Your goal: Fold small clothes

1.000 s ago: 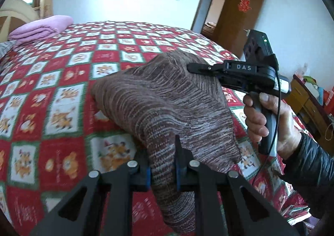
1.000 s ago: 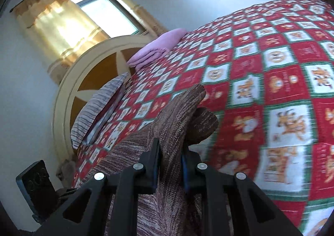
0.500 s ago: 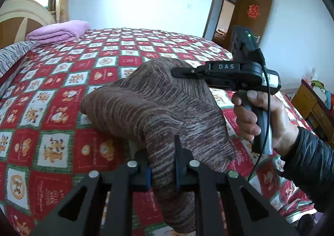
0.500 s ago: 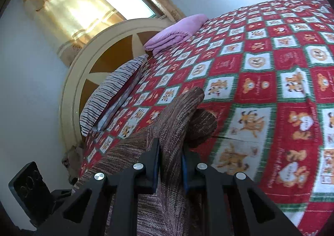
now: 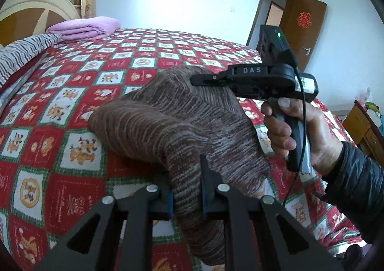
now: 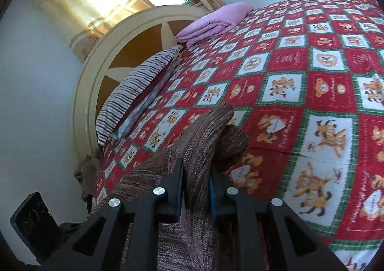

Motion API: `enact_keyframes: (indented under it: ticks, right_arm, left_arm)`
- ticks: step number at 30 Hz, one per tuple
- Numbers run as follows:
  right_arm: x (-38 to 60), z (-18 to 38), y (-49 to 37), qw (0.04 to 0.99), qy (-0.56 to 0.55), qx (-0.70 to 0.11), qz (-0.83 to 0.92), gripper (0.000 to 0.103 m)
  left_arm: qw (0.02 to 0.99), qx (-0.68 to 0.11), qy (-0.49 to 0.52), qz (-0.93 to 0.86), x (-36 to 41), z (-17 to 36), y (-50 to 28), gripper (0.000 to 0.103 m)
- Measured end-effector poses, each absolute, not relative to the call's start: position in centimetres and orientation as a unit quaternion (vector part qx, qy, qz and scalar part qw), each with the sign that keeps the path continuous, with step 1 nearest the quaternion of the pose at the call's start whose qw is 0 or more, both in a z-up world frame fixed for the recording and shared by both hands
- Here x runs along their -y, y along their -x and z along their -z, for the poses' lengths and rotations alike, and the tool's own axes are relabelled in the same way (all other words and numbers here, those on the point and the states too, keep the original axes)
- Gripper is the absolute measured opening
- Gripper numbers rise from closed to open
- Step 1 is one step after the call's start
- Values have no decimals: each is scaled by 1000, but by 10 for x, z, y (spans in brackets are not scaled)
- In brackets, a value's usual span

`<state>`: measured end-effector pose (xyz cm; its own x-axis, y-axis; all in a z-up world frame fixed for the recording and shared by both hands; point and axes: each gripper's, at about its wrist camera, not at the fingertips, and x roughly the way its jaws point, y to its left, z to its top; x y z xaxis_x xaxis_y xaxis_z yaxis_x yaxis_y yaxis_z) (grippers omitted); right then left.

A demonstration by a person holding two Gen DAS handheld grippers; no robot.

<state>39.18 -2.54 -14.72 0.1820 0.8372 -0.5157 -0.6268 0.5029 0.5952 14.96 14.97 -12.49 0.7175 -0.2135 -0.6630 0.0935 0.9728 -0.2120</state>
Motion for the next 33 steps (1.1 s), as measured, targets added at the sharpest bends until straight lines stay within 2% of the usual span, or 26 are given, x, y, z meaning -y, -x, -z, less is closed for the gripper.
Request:
enact_keyframes:
  ticks: [28,33]
  right_arm:
    - [-7,169,-389,748,-104,-450,-477,18]
    - [-8,181,-396,756,-100,-461,-454,18]
  left_arm:
    - [912,-394,94,66,-166,166,-133,17]
    - [905,-408,106,55,-171,178,-133,33]
